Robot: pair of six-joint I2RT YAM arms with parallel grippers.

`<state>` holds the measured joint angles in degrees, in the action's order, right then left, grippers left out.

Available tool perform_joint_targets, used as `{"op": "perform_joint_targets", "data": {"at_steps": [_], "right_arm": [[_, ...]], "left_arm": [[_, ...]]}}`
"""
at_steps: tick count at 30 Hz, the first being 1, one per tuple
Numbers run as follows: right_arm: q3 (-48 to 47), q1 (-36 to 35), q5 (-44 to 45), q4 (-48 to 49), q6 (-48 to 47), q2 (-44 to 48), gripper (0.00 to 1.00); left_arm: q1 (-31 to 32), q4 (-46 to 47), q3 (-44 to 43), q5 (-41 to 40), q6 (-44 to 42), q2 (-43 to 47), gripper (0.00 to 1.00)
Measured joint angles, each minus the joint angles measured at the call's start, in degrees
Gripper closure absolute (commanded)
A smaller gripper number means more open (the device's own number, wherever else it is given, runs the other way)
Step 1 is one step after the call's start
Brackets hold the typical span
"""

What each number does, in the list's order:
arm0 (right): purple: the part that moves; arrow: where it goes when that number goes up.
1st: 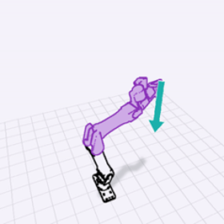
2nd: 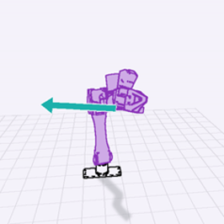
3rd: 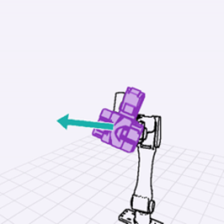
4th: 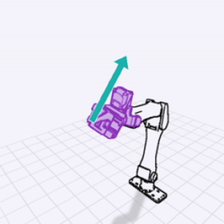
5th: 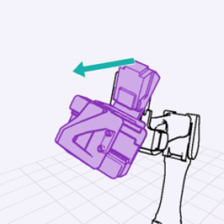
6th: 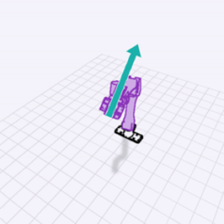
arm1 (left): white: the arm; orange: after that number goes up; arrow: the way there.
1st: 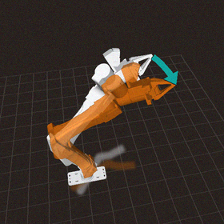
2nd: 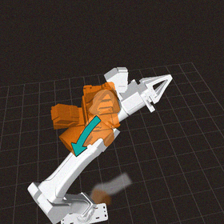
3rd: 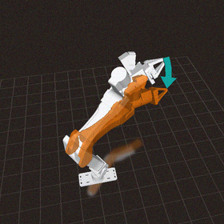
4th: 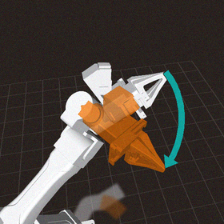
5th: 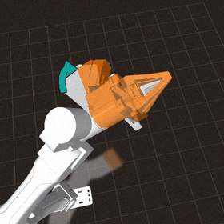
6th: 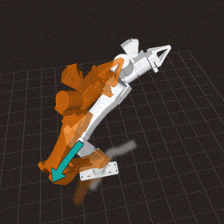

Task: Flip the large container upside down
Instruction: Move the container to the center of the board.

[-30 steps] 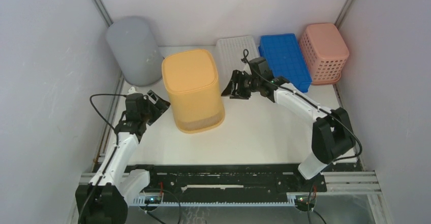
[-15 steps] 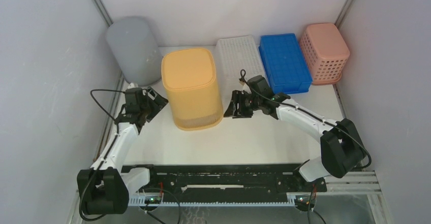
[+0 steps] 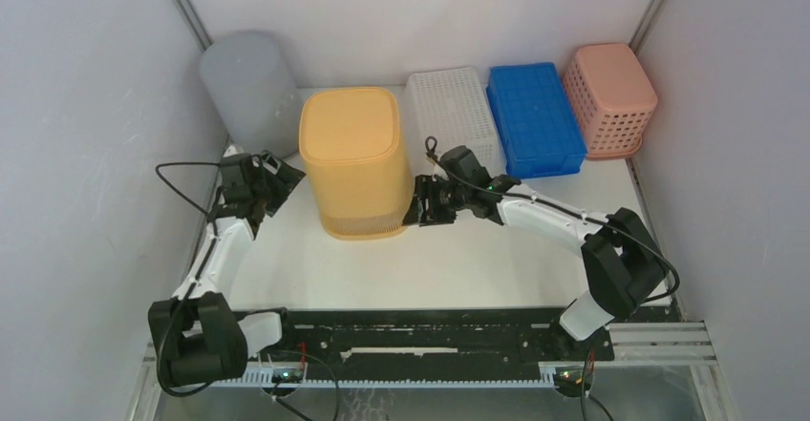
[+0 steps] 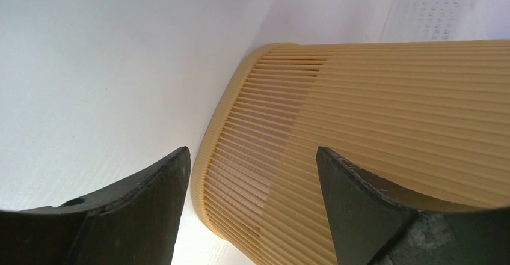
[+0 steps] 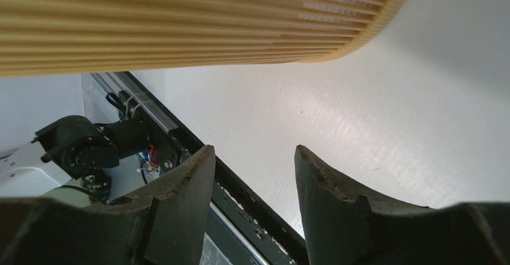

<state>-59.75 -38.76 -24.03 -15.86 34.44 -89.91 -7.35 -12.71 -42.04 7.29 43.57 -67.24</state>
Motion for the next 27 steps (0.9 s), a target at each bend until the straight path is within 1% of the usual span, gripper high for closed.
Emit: {"op": "perform_joint_targets", "data": {"at_steps": [3,7,10,11,12,15,18,22,27], "right_arm": [[0.5,-3.4,3.8,1.1,0.4,0.6,0.40],[4.2,-10.1,10.9,4.6,2.2,3.3,0.40],[4.9,-14.3,14.5,7.2,3.2,2.9,0.41],[4.8,-15.4,15.6,8.0,3.3,2.3,0.41],[4.3,-16.5,17.0,8.6,3.3,1.3,0.41],[1.6,-19.0,21.4,9.6,3.1,-3.4,0.40],[-2.4,-20.6,24.8,9.8,2.6,-8.9,0.40],[-10.6,-21.3,26.8,8.6,1.7,-16.8,0.40],[-21.0,-20.5,26.7,7.0,1.0,-24.7,0.40]], "left_arm": [[-0.2,-0.7,0.0,0.3,0.0,2.8,0.17],[-0.2,-2.5,0.0,0.8,-0.1,8.0,0.13],[-0.2,-4.7,0.0,1.0,-0.2,12.1,0.11],[-0.2,-5.8,-0.1,1.1,-0.5,13.3,0.09],[-0.2,-6.8,-0.3,1.1,-0.6,14.3,0.03],[-0.2,-11.2,-2.1,1.0,-1.6,17.9,0.02],[-0.2,-13.4,-4.1,1.1,-2.1,21.3,0.02],[-0.2,-15.0,-4.9,1.8,-2.6,23.9,0.02],[-0.3,-16.9,-4.9,2.4,-3.1,23.8,0.03]]}}
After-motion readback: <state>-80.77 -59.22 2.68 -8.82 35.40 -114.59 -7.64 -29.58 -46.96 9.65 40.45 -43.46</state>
